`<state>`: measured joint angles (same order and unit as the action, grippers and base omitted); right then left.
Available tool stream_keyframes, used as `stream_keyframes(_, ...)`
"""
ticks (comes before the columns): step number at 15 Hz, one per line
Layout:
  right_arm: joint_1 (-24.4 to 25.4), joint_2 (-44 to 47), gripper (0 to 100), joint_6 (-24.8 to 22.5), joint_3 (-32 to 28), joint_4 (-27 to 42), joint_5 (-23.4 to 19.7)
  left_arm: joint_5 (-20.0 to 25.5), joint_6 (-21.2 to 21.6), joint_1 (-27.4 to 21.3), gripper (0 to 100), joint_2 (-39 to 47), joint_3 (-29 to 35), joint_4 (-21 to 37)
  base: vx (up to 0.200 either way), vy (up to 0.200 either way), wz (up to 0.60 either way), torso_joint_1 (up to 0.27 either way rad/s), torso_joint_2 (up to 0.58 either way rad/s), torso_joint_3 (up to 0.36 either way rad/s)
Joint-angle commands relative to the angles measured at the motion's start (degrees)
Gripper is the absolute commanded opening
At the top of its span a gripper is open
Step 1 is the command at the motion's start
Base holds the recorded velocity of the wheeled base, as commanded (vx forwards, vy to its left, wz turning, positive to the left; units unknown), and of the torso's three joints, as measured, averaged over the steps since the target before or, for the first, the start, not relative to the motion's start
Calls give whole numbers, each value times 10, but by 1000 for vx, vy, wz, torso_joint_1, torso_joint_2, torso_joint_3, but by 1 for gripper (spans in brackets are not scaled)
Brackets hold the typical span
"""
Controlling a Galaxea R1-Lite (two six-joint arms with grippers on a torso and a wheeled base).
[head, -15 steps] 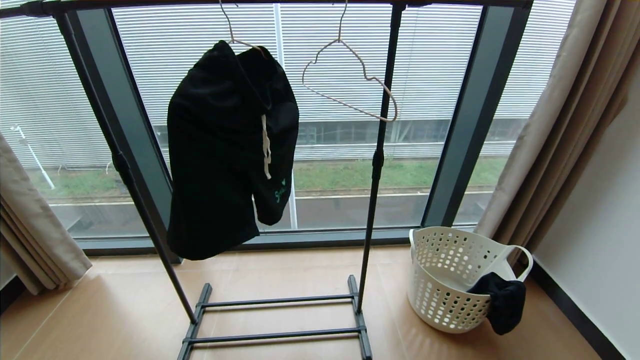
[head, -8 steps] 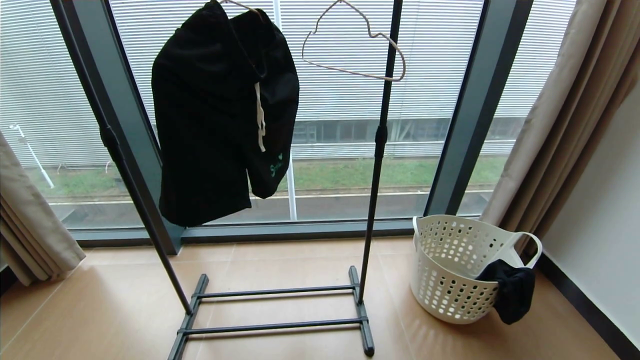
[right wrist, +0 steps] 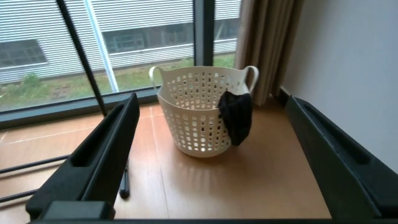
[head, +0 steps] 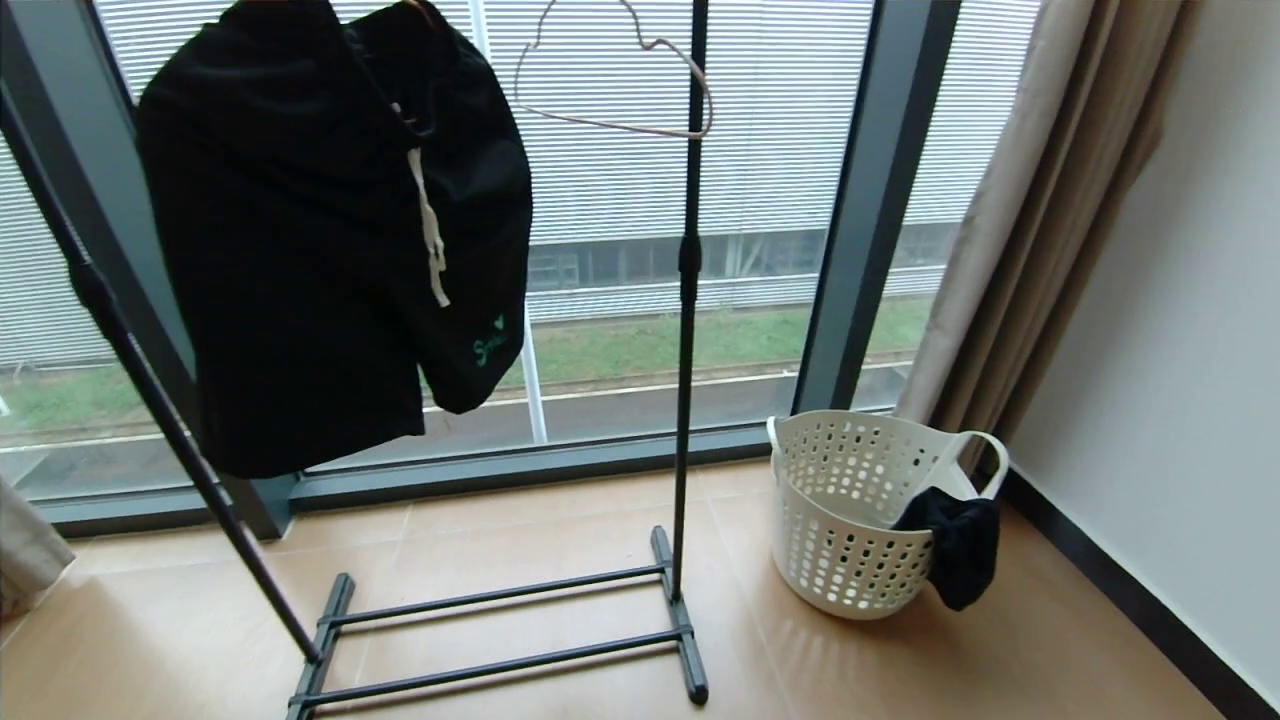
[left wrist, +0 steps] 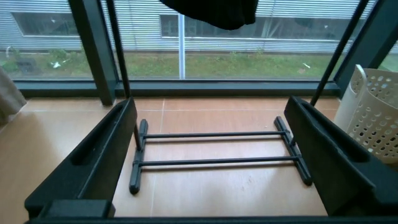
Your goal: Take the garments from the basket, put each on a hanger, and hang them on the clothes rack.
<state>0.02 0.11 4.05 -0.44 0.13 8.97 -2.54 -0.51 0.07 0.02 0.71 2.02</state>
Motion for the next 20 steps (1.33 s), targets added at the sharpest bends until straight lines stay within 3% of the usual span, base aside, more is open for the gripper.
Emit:
stream_keyframes(1,0,0,100,0,0,0,0,0,-1,0,100,0,0,0,0,0,-600,-7,-2,7)
stream_keyframes(5,0,0,100,1,0,0,0,0,0,0,100,0,0,1,0,0,-300,0,2,2)
stream_keyframes(20,0,0,100,1,0,0,0,0,0,0,100,0,0,1,13,-187,0,1,1,3)
